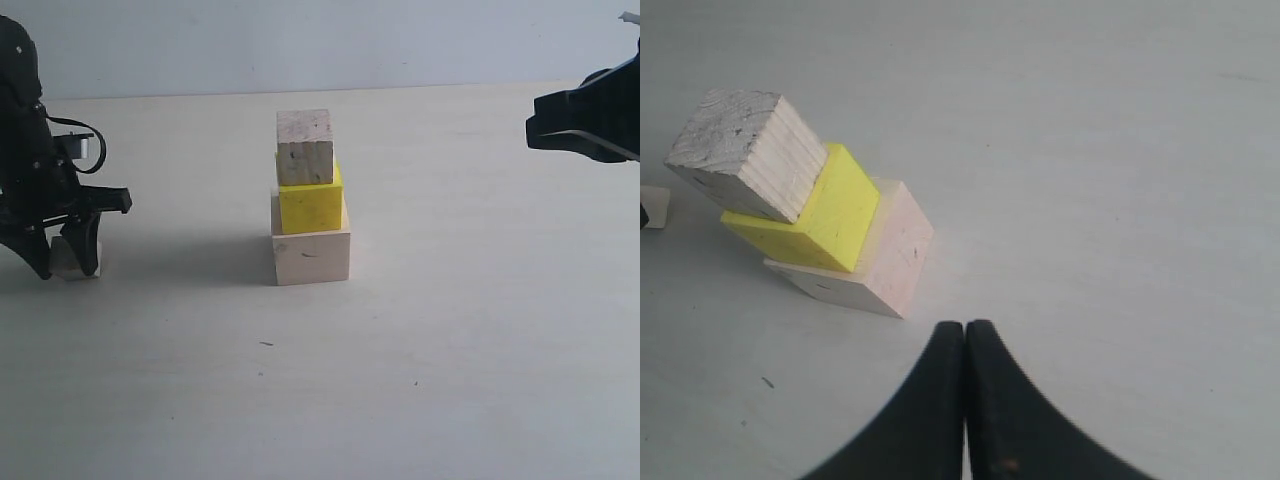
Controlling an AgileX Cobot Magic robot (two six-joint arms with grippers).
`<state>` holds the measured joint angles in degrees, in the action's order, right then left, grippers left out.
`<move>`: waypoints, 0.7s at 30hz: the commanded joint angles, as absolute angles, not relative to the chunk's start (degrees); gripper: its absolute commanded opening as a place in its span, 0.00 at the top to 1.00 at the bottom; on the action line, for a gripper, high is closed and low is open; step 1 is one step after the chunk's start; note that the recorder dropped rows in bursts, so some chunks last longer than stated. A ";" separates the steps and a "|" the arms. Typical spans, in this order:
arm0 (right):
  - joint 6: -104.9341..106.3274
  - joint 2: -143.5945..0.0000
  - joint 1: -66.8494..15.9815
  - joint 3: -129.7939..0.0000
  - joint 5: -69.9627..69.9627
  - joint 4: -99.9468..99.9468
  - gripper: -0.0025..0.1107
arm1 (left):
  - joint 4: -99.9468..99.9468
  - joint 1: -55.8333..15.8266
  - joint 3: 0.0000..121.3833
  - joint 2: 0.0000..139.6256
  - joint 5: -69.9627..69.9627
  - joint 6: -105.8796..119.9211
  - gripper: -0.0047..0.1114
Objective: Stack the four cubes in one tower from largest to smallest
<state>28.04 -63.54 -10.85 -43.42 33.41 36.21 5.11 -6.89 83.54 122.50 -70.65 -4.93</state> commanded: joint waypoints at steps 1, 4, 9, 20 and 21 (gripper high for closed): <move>28.46 -63.31 -10.67 -43.18 33.50 36.54 0.98 | 4.94 -6.72 83.32 123.16 -69.96 -3.55 0.96; 28.46 -63.31 -10.67 -43.18 33.50 37.11 0.98 | 4.94 -6.72 83.32 123.16 -69.75 -3.43 0.96; 28.46 -63.31 -10.67 -43.18 33.50 37.11 0.98 | 4.94 -6.72 83.32 123.05 -68.42 -2.53 0.88; 28.46 -63.31 -10.67 -43.18 33.50 37.11 0.98 | 4.94 -6.72 83.32 122.71 -65.50 -3.35 0.58; 28.46 -63.31 -10.67 -43.18 33.50 37.11 0.98 | 4.94 -6.72 83.32 122.60 -65.27 -3.35 0.57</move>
